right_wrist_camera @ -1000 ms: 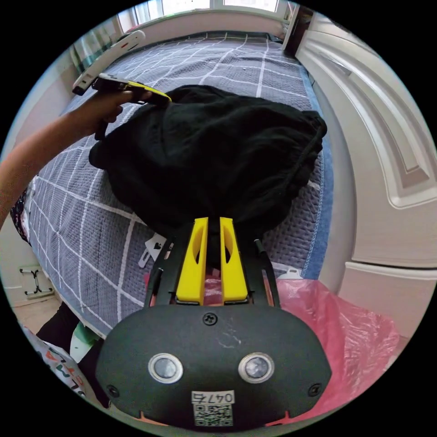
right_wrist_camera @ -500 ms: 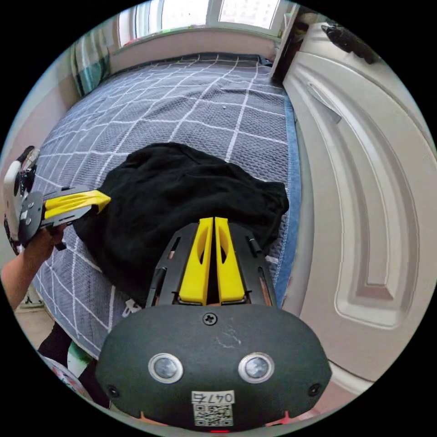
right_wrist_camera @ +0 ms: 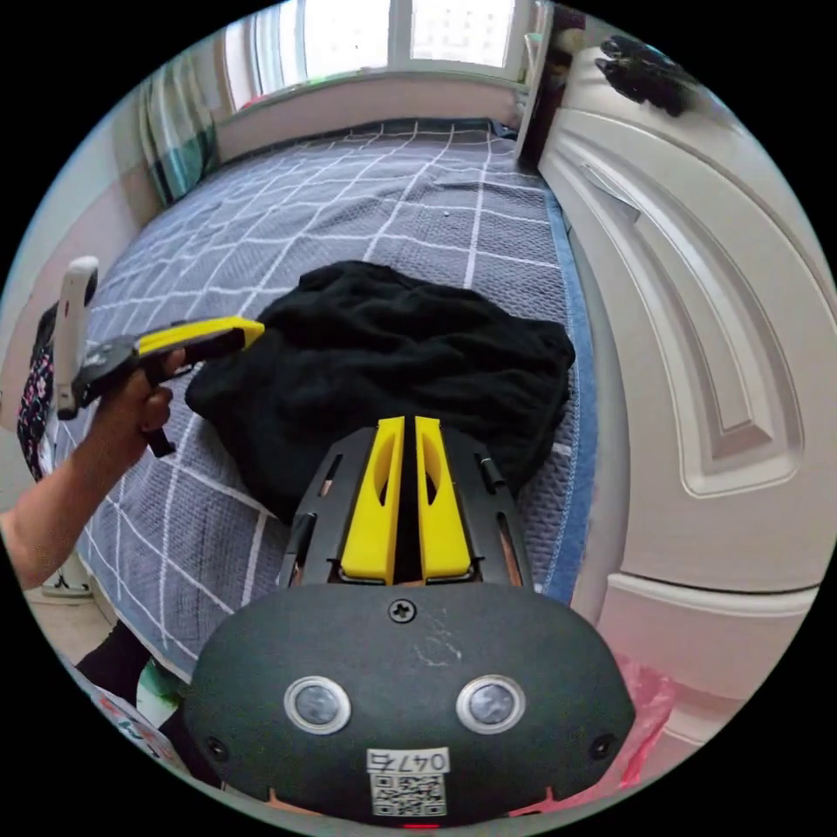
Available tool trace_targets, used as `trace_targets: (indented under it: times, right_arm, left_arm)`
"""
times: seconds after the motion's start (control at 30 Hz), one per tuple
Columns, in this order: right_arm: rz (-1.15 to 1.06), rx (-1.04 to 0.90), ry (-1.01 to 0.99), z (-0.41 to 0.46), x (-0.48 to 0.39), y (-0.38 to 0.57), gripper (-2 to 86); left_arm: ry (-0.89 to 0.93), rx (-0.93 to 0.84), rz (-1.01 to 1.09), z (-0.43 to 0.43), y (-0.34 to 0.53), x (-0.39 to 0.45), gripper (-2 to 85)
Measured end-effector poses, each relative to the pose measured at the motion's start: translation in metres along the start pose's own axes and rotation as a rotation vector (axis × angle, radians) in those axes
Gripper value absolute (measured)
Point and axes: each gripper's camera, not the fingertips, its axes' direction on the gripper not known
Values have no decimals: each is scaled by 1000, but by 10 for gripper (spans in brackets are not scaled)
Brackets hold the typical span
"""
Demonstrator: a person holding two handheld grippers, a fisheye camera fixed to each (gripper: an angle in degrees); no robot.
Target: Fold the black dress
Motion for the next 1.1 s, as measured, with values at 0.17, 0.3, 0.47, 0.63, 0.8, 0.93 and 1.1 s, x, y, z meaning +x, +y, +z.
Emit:
trace_targets:
  times: [0.17,0.3,0.47,0.63,0.8,0.93,1.1]
  right_arm:
    - [-34,-211,119,50,-41,18,3]
    - [52,-75,126,21,-55,23,4]
    - [-69,409,326,-110,-152,60,-2]
    - [-116,463,49,-178,-263,106,-11]
    - [-255,335,-224,-192,-396,118,-10]
    - [-508,309,-436,-207,-513,91,-2]
    - [-769,375,-511,-231,-664,43,1]
  left_arm:
    - [-33,-159,70,23,16,-21,-7]
    - [54,-49,73,-39,28,-48,-2]
    - [154,205,168,-174,79,-79,2]
    - [151,196,110,-323,170,-118,-5]
    - [-95,16,-206,-478,293,-179,-8]
    - [-205,25,-459,-574,366,-238,-8]
    - [-356,137,-640,-689,457,-347,-6]
